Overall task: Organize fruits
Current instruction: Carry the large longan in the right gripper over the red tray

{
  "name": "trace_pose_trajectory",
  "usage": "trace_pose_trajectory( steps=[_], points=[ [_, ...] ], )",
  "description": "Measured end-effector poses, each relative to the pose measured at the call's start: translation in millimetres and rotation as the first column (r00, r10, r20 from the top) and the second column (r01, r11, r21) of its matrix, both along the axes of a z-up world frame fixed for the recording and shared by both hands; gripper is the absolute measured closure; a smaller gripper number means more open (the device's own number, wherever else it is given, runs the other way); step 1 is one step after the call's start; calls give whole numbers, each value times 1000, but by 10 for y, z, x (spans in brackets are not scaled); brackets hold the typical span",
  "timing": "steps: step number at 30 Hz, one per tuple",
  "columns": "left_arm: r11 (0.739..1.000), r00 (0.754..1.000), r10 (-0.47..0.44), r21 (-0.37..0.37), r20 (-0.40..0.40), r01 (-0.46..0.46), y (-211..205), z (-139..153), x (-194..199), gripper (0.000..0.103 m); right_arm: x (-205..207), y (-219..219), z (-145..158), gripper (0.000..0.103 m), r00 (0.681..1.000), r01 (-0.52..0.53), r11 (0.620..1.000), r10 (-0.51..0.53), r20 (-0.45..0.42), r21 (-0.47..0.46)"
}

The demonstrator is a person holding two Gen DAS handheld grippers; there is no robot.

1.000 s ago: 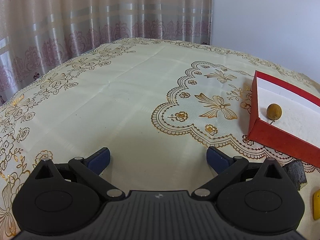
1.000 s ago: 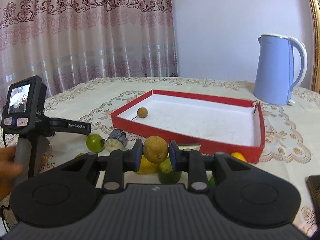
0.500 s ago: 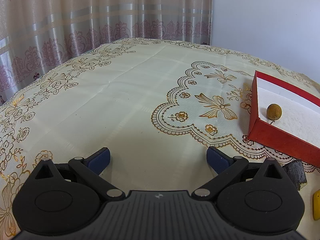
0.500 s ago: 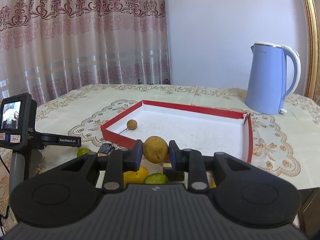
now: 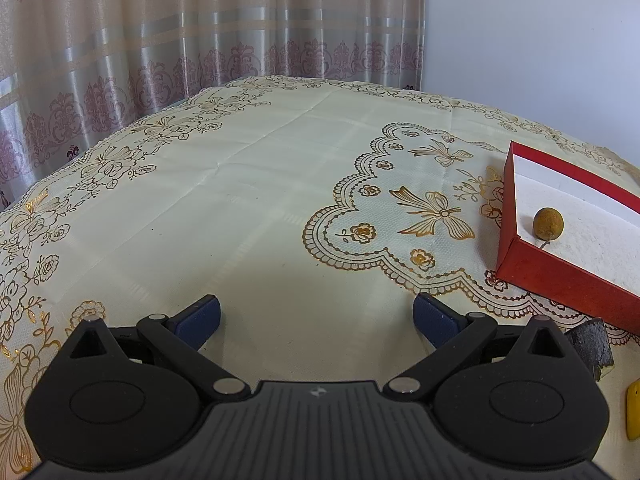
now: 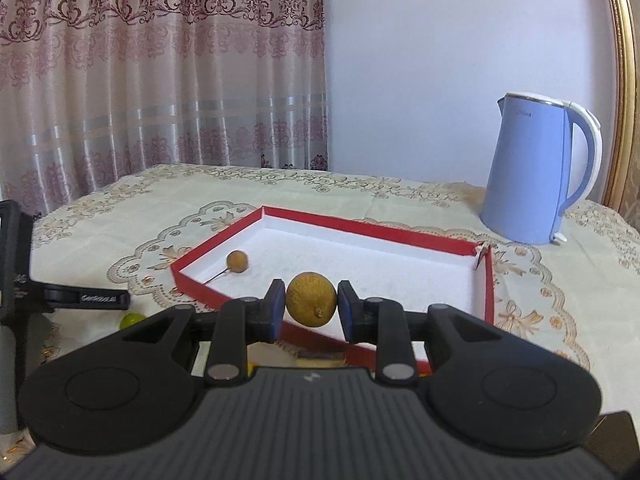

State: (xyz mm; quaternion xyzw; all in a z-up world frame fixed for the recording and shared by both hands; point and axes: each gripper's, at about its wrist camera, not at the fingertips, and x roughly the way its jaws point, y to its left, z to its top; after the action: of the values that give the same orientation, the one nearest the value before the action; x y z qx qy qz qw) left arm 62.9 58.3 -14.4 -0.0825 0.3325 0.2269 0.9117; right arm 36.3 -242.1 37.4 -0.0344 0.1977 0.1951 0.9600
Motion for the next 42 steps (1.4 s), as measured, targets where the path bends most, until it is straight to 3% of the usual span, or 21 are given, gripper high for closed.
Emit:
trace_pose_trajectory(
  steps=[9, 22, 42],
  points=[
    [1000, 1000, 0, 0, 0, 0, -3, -1, 0, 0, 318, -3, 0, 77, 999, 45, 999, -45, -16, -11],
    [1000, 1000, 0, 0, 0, 0, -13, 1, 1, 0, 472, 71, -66, 77, 999, 25, 999, -26, -29, -25],
    [1000, 1000, 0, 1, 0, 0, -2, -4, 2, 0, 659, -212, -247, 77, 994, 55, 997, -51, -92, 48]
  ],
)
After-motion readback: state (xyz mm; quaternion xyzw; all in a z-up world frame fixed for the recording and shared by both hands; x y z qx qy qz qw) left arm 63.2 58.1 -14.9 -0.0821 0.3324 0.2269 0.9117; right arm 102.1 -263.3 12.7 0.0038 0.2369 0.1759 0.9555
